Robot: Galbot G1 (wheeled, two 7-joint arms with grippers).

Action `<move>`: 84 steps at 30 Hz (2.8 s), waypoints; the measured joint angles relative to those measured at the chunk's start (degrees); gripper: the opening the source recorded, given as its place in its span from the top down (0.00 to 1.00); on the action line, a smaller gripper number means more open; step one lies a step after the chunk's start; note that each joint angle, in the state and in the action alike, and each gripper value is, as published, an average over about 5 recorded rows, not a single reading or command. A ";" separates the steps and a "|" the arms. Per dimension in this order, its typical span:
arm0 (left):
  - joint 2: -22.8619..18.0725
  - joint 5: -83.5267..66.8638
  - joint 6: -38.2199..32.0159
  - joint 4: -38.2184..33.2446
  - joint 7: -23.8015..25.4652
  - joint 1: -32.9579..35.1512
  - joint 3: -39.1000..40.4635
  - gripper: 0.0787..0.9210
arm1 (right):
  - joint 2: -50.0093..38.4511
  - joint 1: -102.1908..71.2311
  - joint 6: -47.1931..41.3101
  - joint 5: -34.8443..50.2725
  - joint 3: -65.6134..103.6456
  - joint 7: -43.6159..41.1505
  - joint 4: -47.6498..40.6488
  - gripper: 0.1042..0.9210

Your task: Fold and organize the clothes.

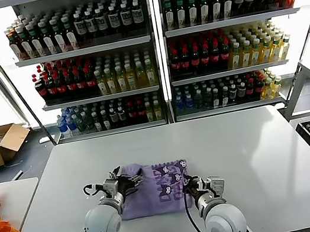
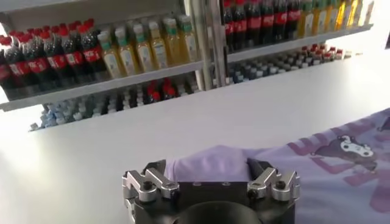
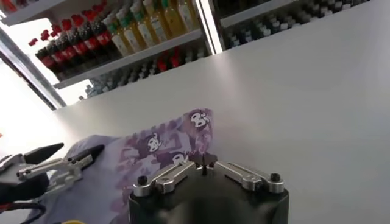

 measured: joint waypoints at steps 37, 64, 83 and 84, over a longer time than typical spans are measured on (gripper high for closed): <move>-6.18 -1.02 -4.97 -16.80 -5.79 11.68 -9.75 0.12 | -12.07 -0.18 0.05 -7.19 7.85 -6.44 0.09 0.59; -9.60 2.90 -5.79 -20.82 -4.62 19.79 -10.12 0.12 | -9.39 -8.77 0.09 0.13 6.36 -3.13 7.98 0.12; -10.06 3.55 -6.82 -22.60 -3.55 22.38 -11.20 0.12 | -9.08 -10.77 0.17 0.86 9.34 -3.35 8.89 0.12; -10.19 3.62 -7.03 -22.69 -3.43 22.46 -11.24 0.12 | -9.21 -11.10 0.17 -0.16 9.67 -3.63 9.68 0.12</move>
